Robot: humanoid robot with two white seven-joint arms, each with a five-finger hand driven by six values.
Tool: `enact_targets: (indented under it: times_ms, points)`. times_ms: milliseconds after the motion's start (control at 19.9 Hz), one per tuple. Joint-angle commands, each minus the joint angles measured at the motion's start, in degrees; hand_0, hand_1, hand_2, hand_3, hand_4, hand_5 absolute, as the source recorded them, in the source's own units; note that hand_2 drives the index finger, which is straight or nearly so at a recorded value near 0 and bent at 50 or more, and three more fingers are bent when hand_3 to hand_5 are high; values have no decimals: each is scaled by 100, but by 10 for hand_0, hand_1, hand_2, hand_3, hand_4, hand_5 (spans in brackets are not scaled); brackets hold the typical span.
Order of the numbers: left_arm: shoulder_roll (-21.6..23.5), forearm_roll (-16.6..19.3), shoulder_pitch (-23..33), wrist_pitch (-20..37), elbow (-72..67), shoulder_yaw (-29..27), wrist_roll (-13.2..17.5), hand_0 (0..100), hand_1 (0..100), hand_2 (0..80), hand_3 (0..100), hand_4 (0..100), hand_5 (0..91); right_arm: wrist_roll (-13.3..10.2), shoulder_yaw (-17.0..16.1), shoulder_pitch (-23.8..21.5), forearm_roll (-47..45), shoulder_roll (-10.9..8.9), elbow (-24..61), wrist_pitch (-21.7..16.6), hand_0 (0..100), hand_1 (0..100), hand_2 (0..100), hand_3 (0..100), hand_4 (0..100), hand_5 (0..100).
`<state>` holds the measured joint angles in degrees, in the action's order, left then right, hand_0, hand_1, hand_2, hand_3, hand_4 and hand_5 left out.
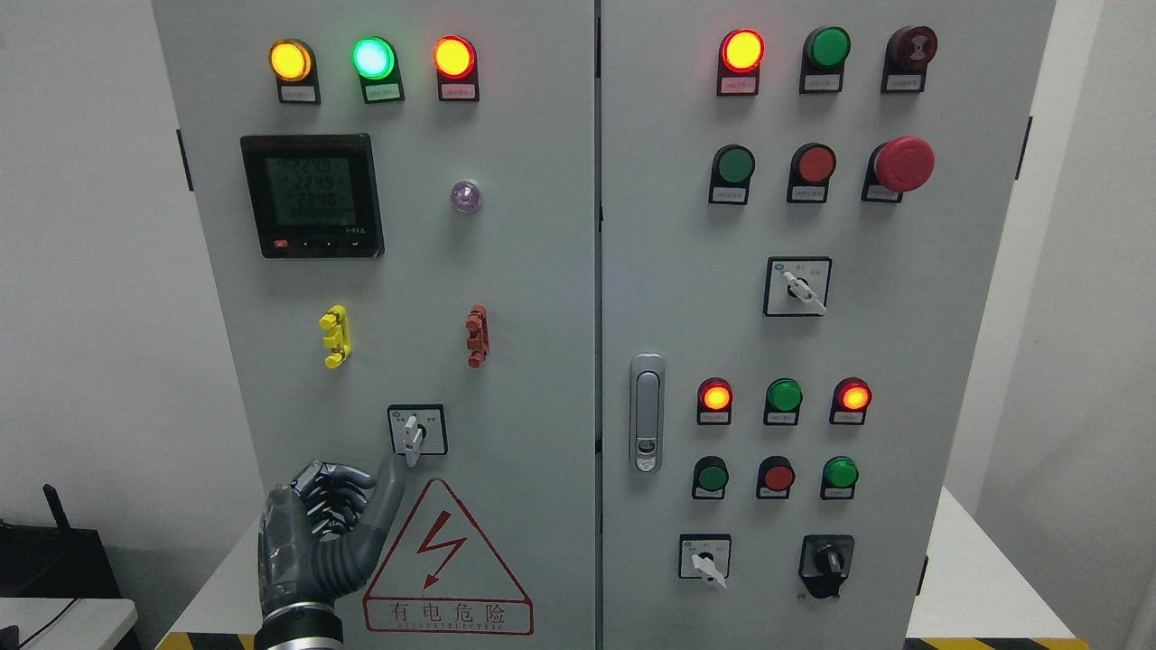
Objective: Turn on light switch 1
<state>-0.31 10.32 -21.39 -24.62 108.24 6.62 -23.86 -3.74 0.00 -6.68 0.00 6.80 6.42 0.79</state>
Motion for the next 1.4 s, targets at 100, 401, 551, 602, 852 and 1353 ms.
enact_targets:
  times_ms: [100,401,551,602,852,1353]
  points:
    - [-294,84,-128,-61,-251,225,-215,102,571,595,845,864,821,5,97,0,-141,5,0,0,120,389,0,0,0,0]
    - [-321,93,-207,-105,-277,225,-321,101,578,595,839,861,816,5,97,0,-141,-4,0,0,120,389,0,0,0,0]
    - [-329,101,-225,-175,-321,225,-426,99,581,587,831,857,810,5,97,0,-141,5,0,0,120,389,0,0,0,0]
    - [-329,101,-251,-175,-339,216,-426,99,581,586,829,856,810,5,97,0,-141,-4,0,0,120,389,0,0,0,0]
    - [-347,101,-374,-228,-374,225,-444,99,581,582,820,849,804,5,97,0,-141,5,0,0,120,389,0,0,0,0]
    - [-347,101,-506,-509,-400,225,-514,95,582,581,818,848,800,5,97,0,-141,-4,0,0,120,389,0,0,0,0]
